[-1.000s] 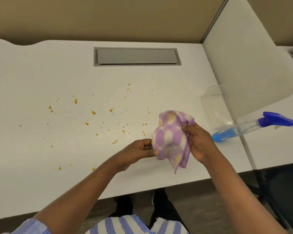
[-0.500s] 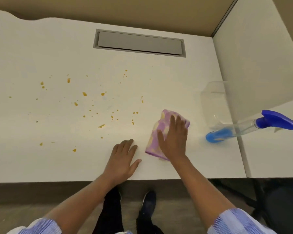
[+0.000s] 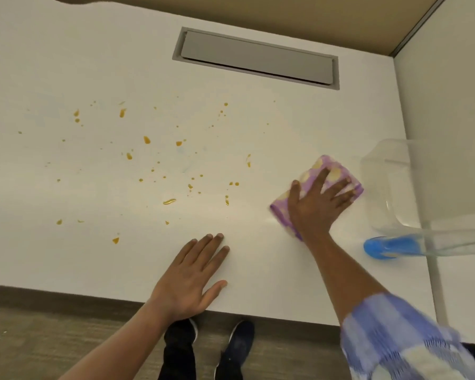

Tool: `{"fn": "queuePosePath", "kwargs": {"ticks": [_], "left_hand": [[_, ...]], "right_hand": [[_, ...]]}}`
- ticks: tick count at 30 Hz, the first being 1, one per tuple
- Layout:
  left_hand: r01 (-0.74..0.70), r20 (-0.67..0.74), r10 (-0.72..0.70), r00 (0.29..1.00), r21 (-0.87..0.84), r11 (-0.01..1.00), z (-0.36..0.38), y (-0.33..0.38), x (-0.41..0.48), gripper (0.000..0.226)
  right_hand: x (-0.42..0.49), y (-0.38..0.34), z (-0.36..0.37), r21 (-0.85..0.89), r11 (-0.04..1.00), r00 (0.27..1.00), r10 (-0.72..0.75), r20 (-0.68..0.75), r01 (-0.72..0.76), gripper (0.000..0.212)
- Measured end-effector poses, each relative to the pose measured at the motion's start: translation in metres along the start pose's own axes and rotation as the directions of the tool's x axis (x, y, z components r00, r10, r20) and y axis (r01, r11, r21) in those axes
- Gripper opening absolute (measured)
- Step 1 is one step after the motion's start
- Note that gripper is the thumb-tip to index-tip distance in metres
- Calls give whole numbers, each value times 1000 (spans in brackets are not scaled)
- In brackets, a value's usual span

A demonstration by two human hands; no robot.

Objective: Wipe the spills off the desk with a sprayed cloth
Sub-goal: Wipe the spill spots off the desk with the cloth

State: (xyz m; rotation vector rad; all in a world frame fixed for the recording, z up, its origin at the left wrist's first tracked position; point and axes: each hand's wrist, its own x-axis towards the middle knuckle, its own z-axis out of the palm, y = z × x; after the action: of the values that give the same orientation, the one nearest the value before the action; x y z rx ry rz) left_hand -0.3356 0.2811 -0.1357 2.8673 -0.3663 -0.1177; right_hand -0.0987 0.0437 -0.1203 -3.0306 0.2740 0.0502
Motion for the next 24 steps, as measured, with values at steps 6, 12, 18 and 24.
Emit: {"fn": "queuePosePath", "kwargs": {"ticks": [6, 12, 18, 24], "left_hand": [[-3, -17, 3, 1000, 9, 1000, 0, -1, 0, 70], [6, -8, -5, 1000, 41, 999, -4, 2, 0, 70], [7, -20, -6, 1000, 48, 999, -3, 2, 0, 72], [8, -28, -6, 1000, 67, 998, -4, 3, 0, 73]], "right_hand": [[16, -67, -1, 37, 945, 945, -322, -53, 324, 76], [-73, -22, 14, 33, 845, 845, -534, 31, 533, 71], [59, -48, -8, -6, 944, 941, -328, 82, 329, 78], [74, -126, -5, 15, 850, 848, -527, 55, 527, 73]]}}
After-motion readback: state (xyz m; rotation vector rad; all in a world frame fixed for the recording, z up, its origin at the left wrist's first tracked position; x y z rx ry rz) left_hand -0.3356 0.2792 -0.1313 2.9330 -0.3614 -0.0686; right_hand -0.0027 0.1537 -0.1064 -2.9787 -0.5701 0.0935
